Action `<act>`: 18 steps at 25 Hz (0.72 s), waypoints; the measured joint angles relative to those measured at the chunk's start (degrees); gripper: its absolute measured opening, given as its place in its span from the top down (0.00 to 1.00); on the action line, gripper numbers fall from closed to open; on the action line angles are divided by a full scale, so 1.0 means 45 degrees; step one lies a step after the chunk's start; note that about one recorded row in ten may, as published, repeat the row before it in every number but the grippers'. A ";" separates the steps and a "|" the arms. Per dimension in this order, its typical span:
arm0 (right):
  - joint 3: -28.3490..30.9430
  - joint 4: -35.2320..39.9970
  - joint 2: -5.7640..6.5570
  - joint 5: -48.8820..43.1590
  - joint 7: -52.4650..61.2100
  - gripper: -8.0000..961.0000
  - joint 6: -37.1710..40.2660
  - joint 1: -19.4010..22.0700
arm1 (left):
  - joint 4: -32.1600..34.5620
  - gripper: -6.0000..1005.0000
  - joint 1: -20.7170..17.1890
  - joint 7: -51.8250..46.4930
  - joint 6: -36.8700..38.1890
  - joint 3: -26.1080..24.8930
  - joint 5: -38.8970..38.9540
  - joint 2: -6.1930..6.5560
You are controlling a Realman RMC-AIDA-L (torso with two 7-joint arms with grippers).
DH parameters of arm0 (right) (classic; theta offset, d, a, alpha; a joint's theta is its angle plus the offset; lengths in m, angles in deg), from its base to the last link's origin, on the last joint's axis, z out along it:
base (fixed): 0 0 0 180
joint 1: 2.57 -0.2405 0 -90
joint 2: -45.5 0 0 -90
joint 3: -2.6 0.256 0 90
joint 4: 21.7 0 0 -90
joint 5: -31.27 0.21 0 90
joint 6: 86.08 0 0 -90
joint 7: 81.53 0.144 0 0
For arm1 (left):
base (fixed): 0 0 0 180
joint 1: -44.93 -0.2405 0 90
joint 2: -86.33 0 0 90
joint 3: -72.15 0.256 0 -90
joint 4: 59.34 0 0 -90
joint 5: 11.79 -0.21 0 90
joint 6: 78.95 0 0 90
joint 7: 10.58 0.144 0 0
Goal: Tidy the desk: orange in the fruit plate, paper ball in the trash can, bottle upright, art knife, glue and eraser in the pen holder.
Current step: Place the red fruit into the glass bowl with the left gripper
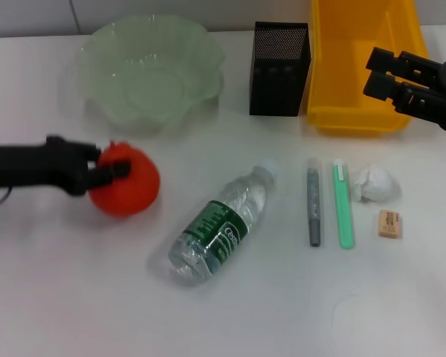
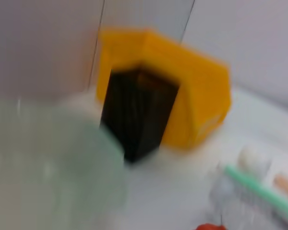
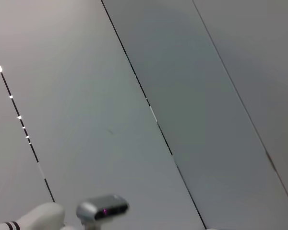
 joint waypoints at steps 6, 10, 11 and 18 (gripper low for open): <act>0.0190 -0.0802 0.0117 0.0047 -0.0581 0.24 0.0003 0.0215 | 0.0566 0.73 0.0360 0.1055 -0.0195 0.0000 0.3215 0.0096; 0.0529 -0.0981 0.0160 0.0060 -0.0779 0.24 0.0289 0.0763 | 0.0487 0.79 0.0860 0.2936 -0.2829 0.0119 0.4176 -0.0434; 0.0587 -0.0917 0.0156 0.0064 -0.0828 0.24 0.0445 0.0928 | 0.0411 0.80 0.1007 0.3263 -0.3509 0.0213 0.4269 -0.0539; 0.1208 -0.0556 0.0073 -0.0026 -0.0865 0.24 0.1715 0.1849 | -0.2804 0.88 0.3162 0.6756 -0.8221 0.0788 0.4947 -0.0651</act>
